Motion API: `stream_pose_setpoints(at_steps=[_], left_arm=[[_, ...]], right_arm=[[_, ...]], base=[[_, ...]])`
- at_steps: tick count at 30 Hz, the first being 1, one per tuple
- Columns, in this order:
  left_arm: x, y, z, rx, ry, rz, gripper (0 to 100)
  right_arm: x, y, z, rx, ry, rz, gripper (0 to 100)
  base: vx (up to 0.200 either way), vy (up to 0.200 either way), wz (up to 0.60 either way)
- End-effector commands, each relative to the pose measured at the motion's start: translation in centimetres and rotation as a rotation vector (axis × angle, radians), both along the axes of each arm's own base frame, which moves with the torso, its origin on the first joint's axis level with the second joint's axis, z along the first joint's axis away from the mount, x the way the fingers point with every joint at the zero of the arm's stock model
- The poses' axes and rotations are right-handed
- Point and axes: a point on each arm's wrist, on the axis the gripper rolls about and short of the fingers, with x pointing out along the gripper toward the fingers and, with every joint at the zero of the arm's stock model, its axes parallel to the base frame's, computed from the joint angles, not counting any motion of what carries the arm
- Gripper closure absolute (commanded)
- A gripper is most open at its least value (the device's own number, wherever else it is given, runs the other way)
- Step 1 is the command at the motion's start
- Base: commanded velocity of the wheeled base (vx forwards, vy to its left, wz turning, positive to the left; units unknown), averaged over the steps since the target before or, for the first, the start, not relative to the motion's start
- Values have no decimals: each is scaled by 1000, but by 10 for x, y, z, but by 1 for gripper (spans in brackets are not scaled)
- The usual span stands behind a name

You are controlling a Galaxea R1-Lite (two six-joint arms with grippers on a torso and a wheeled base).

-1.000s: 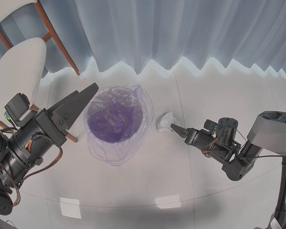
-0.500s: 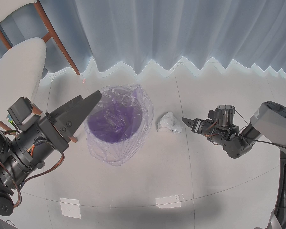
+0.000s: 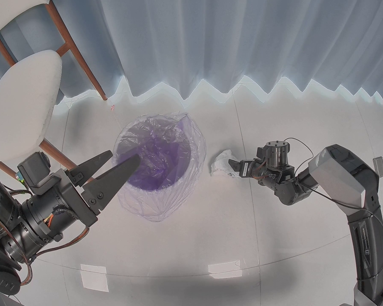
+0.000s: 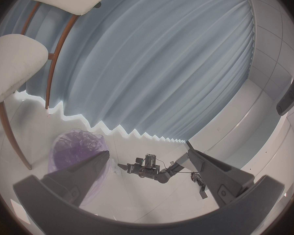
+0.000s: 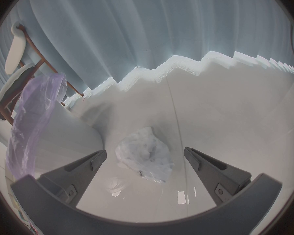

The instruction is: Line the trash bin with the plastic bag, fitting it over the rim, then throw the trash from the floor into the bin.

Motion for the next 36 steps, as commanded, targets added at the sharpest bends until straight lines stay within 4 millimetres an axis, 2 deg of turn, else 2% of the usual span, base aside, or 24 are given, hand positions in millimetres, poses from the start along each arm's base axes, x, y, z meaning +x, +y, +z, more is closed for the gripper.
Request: stream_pose_setpoints(at_steps=[1, 6, 10, 12, 18, 22, 28, 30, 36], left_arm=[[4, -2, -1, 3, -1, 3, 0], [6, -3, 1, -2, -7, 7, 0], [7, -3, 1, -1, -6, 7, 0], [7, -3, 1, -1, -6, 7, 0], [5, 0, -3, 11, 17, 30, 0], [8, 7, -10, 60, 37, 78, 0], [14, 4, 6, 25, -21, 81, 0], [14, 4, 8, 17, -26, 79, 0], [12, 4, 6, 22, -22, 72, 0]], right_arm=[[21, 15, -34, -22, 41, 22, 0], [39, 23, -47, -17, 51, 40, 0], [50, 28, -44, -9, 28, 40, 0], [50, 27, -52, -15, 47, 39, 0], [50, 28, -46, -14, 26, 39, 0], [50, 29, -45, -14, 21, 39, 0], [47, 37, -44, -14, 16, 55, 0], [45, 43, -44, -15, 17, 65, 0], [45, 40, -51, -23, 34, 55, 0]], base=[[0, 0, 0], [0, 0, 0], [0, 0, 0], [0, 0, 0], [0, 0, 0], [200, 150, 0], [67, 0, 0], [0, 0, 0], [0, 0, 0]])
